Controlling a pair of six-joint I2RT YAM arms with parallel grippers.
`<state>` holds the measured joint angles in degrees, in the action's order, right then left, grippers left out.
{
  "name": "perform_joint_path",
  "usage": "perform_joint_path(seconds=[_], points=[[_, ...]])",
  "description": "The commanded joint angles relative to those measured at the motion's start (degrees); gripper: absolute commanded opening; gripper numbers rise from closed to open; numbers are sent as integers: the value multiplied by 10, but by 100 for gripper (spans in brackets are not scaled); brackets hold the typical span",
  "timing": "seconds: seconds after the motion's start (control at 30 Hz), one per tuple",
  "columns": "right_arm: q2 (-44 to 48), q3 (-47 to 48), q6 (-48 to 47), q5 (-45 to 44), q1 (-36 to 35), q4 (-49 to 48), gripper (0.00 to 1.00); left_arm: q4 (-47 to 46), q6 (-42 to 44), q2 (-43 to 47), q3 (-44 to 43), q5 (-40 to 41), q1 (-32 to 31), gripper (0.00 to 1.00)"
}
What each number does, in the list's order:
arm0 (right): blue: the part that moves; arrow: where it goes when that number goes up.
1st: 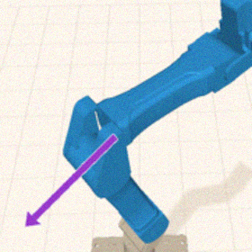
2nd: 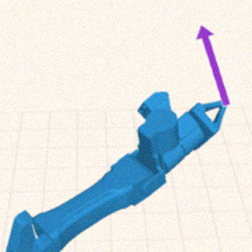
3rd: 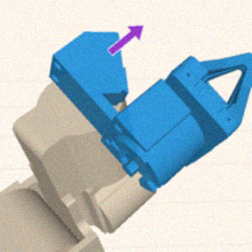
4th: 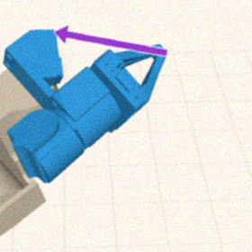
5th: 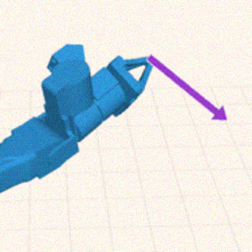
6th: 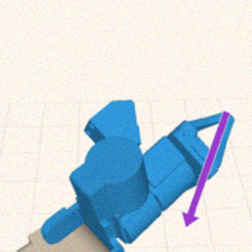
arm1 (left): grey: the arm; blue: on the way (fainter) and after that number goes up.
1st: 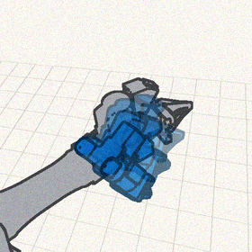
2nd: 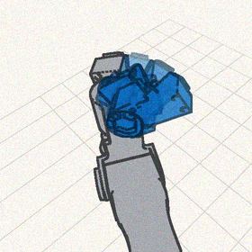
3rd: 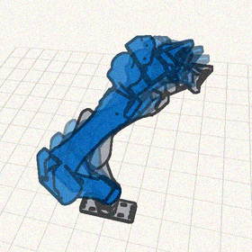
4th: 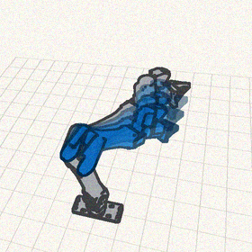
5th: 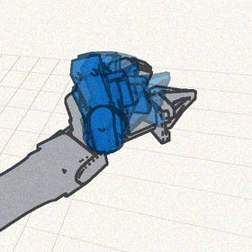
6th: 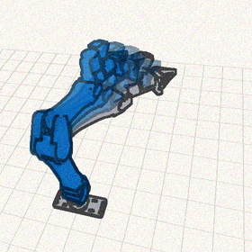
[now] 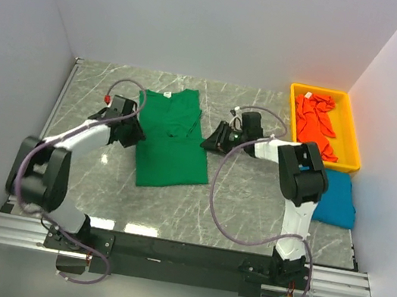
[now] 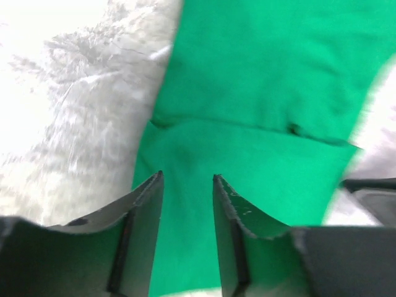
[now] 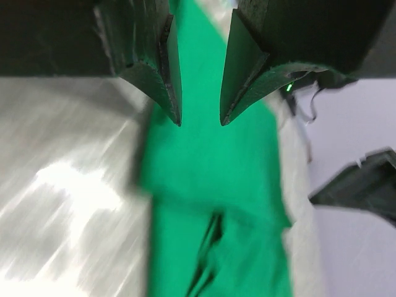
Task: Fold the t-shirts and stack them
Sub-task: Fold the tshirt
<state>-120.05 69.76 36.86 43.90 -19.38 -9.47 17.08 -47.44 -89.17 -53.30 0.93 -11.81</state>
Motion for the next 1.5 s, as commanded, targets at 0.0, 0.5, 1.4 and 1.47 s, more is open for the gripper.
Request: perform_joint_path(seconds=[0.0,0.5,1.4,1.47], points=[[91,-66,36,57,-12,-87,39,20,9,92,31,-12,-5,45],[47,-243,85,120,-43,-242,40,-25,-74,153,241,-64,-89,37],[286,-140,-110,-357,-152,308,69,176,-87,184,164,76,-151,68],[273,-125,-108,-386,-163,320,70,174,-85,167,158,83,-157,64]])
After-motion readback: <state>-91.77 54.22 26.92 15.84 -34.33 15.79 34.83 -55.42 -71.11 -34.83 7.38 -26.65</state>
